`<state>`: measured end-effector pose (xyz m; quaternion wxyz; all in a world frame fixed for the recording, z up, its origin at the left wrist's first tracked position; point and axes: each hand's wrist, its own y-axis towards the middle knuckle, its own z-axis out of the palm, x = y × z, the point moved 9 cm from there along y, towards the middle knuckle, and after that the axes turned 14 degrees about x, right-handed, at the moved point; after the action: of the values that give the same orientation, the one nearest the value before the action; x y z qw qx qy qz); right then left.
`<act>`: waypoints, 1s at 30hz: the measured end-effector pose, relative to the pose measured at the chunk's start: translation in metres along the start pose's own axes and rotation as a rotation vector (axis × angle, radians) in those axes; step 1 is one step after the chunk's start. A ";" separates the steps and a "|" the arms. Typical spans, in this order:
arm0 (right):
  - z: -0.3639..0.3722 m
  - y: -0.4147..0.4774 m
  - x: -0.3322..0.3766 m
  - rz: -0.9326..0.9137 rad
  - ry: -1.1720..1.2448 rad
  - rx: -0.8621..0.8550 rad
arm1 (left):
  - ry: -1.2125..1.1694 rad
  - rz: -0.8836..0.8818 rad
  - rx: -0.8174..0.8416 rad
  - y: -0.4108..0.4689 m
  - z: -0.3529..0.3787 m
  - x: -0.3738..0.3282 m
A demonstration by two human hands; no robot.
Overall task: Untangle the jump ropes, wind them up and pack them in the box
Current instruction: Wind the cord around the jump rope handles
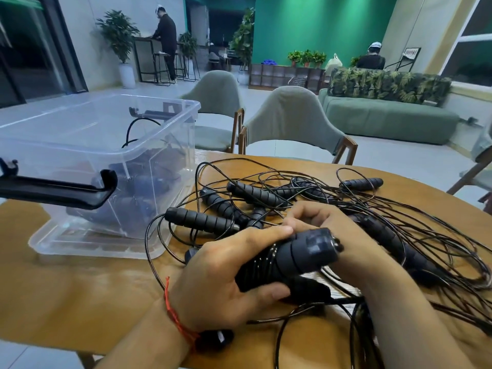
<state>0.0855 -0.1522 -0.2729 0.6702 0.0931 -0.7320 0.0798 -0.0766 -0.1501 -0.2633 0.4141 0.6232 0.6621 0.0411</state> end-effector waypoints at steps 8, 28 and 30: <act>0.001 0.004 0.009 0.008 -0.368 -0.138 | -0.090 -0.175 -0.275 -0.010 -0.018 0.020; 0.059 0.002 0.046 -0.068 -1.137 -0.103 | -0.336 -0.593 -0.596 -0.027 -0.044 0.074; 0.063 -0.001 0.051 -0.117 -1.148 -0.117 | -0.247 -0.620 -0.560 -0.026 -0.045 0.071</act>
<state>0.0202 -0.1695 -0.2277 0.1731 0.1246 -0.9751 -0.0613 -0.1152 -0.0740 -0.2840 0.6359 0.2589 0.7268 0.0180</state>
